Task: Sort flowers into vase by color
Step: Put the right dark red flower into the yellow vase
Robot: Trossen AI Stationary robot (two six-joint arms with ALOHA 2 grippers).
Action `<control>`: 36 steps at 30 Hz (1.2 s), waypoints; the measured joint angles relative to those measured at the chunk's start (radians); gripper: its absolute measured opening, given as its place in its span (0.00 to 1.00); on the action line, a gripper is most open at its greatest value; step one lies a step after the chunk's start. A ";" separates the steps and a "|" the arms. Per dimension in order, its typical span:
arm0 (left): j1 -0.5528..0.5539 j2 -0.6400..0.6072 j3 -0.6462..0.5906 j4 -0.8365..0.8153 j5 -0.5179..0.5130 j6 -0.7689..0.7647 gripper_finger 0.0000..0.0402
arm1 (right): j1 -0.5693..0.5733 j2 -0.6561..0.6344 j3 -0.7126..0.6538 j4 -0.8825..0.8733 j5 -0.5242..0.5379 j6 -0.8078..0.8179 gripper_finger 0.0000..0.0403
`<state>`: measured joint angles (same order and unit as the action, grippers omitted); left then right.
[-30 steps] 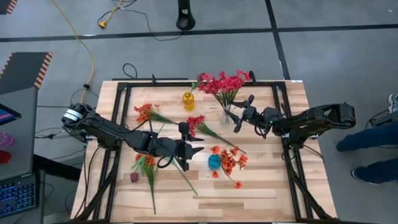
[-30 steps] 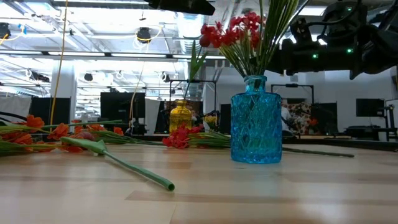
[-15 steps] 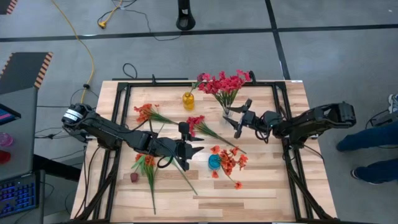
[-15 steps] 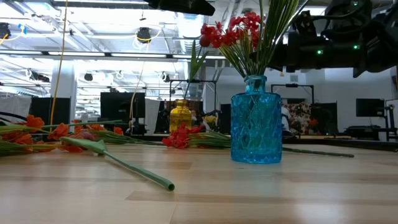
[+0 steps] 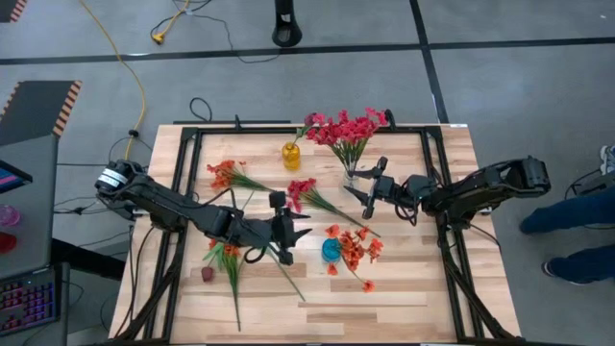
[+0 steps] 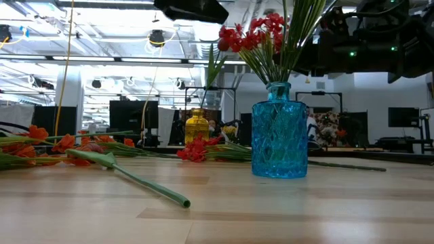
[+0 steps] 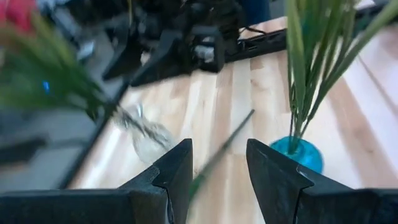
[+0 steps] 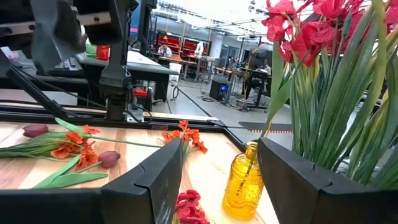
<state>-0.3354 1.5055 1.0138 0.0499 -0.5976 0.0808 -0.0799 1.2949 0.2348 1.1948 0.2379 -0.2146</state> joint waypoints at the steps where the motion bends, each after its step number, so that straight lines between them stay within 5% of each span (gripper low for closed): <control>1: -0.003 0.000 0.000 -0.018 -0.008 -0.059 0.35 | 0.000 0.000 0.000 -0.003 0.000 0.000 0.58; 11: -0.004 0.000 0.000 -0.279 0.085 -0.768 0.35 | 0.000 0.000 0.000 -0.053 0.000 -0.003 0.58; 21: 0.004 0.005 0.000 -0.608 0.308 -1.433 0.35 | 0.000 0.000 0.000 -0.068 0.000 -0.003 0.58; 36: 0.025 0.144 -0.005 -0.689 0.594 -1.854 0.35 | 0.000 0.000 0.000 -0.085 -0.001 -0.002 0.58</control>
<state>-0.3107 1.6494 1.0084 -0.6395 -0.0034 -1.7734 -0.0795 1.2945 0.2348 1.1098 0.2371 -0.2169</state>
